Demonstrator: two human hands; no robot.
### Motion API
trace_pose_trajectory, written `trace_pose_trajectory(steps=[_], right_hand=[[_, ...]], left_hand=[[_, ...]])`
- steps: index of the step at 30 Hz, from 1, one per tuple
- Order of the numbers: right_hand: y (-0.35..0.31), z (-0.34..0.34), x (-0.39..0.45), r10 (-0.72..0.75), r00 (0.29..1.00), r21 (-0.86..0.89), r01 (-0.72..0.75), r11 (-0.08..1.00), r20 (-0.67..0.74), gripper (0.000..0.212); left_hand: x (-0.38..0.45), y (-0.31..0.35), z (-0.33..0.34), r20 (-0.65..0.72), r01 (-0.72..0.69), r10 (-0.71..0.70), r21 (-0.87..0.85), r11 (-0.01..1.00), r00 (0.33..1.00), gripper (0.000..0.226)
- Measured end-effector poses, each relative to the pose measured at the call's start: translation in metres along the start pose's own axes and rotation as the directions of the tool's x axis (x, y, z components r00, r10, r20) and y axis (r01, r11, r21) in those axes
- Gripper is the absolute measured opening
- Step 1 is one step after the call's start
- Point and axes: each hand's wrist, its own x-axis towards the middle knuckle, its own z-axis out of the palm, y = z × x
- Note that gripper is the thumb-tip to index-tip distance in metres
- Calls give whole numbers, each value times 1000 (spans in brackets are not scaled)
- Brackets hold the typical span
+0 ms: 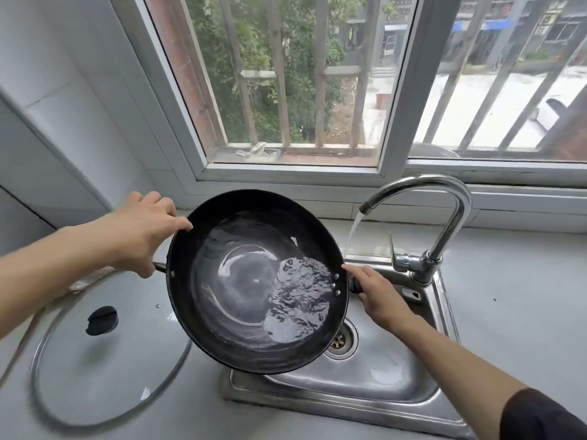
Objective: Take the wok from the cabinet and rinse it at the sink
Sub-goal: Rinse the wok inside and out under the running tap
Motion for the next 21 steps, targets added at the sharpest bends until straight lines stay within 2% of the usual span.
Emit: trace_pose_trajectory(steps=[6,10,17,21], right_hand=[[3,-1,12,-12,999,-14,11,1000,-32,80],[7,-14,12,-25,999,-40,24,999,-25,79],[37,-36,-11,-72,987,-149,93,984,143,87],[38,-52,-35,-109,978,-200,144,969,177,79]], left_hand=[[-1,-3,8,-57,36,-34,34,999,998,98],[6,-1,12,-39,25,-25,-6,1000,999,99],[22,18,16,51,-72,80,-137,988,995,97],[29,36,24,117,-139,163,-190,972,980,97]])
